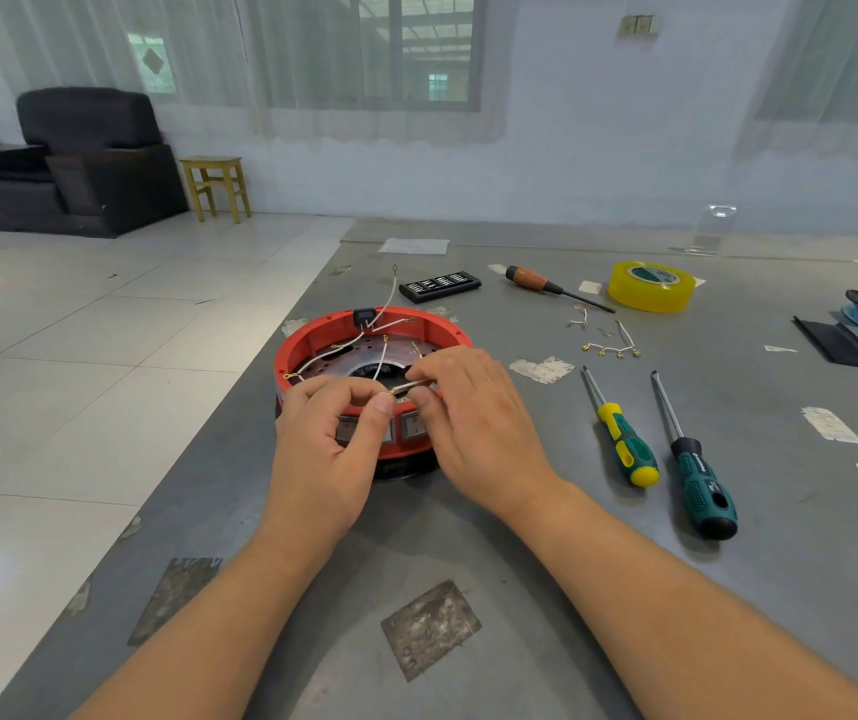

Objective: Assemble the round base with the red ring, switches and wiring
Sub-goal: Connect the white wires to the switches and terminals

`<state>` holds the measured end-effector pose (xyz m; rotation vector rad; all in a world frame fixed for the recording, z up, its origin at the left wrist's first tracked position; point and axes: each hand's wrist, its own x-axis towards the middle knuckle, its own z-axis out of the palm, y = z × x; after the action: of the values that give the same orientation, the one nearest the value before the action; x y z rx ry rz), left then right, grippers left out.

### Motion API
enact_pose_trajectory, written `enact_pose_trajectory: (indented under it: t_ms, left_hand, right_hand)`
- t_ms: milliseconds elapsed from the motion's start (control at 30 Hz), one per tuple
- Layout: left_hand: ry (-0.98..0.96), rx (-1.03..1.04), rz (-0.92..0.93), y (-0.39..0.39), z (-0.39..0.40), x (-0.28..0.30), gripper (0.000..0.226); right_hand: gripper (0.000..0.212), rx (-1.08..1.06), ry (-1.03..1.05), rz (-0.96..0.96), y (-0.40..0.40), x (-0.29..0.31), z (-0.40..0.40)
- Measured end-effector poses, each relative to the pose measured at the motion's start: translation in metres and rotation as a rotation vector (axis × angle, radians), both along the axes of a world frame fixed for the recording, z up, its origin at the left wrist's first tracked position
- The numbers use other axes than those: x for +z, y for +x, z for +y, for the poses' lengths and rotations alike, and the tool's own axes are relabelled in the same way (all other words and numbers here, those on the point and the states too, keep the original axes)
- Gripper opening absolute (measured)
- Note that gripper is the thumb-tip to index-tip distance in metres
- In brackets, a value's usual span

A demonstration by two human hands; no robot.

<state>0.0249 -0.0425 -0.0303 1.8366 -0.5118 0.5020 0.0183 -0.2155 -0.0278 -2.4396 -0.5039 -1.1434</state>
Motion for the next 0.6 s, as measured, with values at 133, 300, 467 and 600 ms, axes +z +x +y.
enact_pose_trajectory:
  t_ms: [133, 300, 467, 600]
  left_hand:
    - [-0.001, 0.013, 0.008, 0.0, 0.001, 0.002, 0.009]
    - [0.044, 0.06, -0.064, 0.0, 0.004, 0.003, 0.014]
    - [0.019, 0.111, -0.068, -0.003, 0.003, 0.006, 0.017]
    - [0.013, 0.167, -0.06, -0.004, 0.002, 0.008, 0.018]
  right_hand:
    - [0.017, -0.007, -0.056, 0.001, 0.001, -0.001, 0.001]
    - [0.017, 0.018, 0.066, 0.052, 0.001, -0.002, 0.004]
    - [0.023, -0.02, 0.151, 0.094, -0.001, -0.002, 0.009]
    - [0.02, -0.014, 0.156, 0.041, -0.001, -0.001, 0.012]
